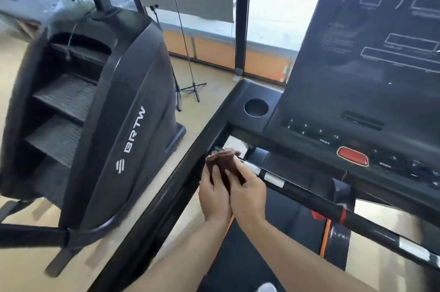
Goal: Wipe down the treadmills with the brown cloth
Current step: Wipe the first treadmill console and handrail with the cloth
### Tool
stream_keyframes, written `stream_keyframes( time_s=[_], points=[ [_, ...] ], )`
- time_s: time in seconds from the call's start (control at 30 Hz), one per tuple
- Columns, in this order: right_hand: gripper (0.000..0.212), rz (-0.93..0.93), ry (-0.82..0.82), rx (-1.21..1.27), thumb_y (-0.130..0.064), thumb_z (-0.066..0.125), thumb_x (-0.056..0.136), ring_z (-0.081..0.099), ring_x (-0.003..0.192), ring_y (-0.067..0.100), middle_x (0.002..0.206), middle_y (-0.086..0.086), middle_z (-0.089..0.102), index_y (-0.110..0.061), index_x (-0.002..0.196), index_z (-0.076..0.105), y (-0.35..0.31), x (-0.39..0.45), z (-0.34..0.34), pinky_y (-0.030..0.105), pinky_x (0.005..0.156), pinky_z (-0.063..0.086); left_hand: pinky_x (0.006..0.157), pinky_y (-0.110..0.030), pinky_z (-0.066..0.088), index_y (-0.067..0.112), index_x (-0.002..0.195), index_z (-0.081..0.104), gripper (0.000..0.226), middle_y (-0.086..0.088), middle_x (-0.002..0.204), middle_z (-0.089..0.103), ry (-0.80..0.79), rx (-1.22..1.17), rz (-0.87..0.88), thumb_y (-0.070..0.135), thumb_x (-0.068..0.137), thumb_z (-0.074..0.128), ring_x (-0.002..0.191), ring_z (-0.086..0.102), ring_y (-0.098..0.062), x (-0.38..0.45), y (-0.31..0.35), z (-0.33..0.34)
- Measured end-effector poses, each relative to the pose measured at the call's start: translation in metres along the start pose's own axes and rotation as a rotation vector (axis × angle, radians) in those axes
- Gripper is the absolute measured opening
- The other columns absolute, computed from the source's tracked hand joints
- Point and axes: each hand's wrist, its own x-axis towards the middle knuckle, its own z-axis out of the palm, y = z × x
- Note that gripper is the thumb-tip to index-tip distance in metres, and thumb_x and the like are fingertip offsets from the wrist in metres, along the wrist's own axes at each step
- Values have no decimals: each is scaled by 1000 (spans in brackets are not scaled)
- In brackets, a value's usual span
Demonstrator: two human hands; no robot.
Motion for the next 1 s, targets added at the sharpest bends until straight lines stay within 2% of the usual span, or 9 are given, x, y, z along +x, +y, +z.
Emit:
stream_keyframes(
  time_s=[0.13,0.3,0.37,0.43,0.5,0.63,0.8,0.9,1.0],
  points=[
    [45,-197,8,-216,-11,65,99,58,127,-5,131,-28,66,-44,129,70,-4,11,-40,33,109,50,82,-13,50,32,113,71,30,17,101,76,-4,-199,-8,17,109,45,95,69,4,-31,23,26],
    [45,-541,125,-481,-3,68,95,55,134,6,137,-16,65,-31,131,72,-16,37,-52,30,108,47,90,-14,50,28,126,66,27,16,116,72,77,-232,61,22,109,46,109,64,5,-30,30,36],
    [47,-513,37,-738,-13,68,97,43,147,17,151,-10,56,-33,140,64,-21,62,-51,39,115,40,101,-18,46,28,136,59,30,18,133,63,143,-122,111,25,108,47,122,55,7,-12,22,32],
    [70,-341,-117,-1087,-34,70,97,15,158,28,170,0,25,-33,159,37,-20,87,-51,47,125,22,108,-21,40,27,143,51,37,14,144,53,155,40,157,24,107,48,132,47,1,16,16,26],
    [92,-176,-278,-1210,-56,70,91,10,158,31,173,4,12,-31,164,20,-17,102,-47,49,125,19,116,-33,36,24,145,49,42,9,147,52,108,260,254,21,103,50,138,44,-9,48,17,20],
    [98,-81,-544,-1212,-71,69,82,43,139,26,155,-3,42,-34,158,21,9,103,-24,47,104,43,117,-42,36,17,147,47,46,-2,150,51,-97,703,367,25,102,52,139,43,-21,121,27,14],
    [84,-111,-387,-1328,-78,68,74,63,113,27,123,-1,62,-27,135,43,33,120,-2,42,83,49,112,-46,39,20,153,39,58,-6,154,47,-240,937,202,53,106,34,139,45,-28,180,17,7],
    [49,-87,-414,-1322,-62,66,80,70,89,26,100,-5,70,-25,109,50,32,137,10,34,65,46,109,-45,40,23,152,44,67,-3,153,49,-217,957,126,64,104,23,137,49,-28,190,7,10],
    [50,-66,-434,-1336,-43,63,77,64,74,24,93,-7,71,-27,123,52,33,148,19,31,62,43,102,-44,44,20,142,54,66,-3,143,59,-170,1040,186,61,105,19,126,57,-29,193,1,15]
  ],
)
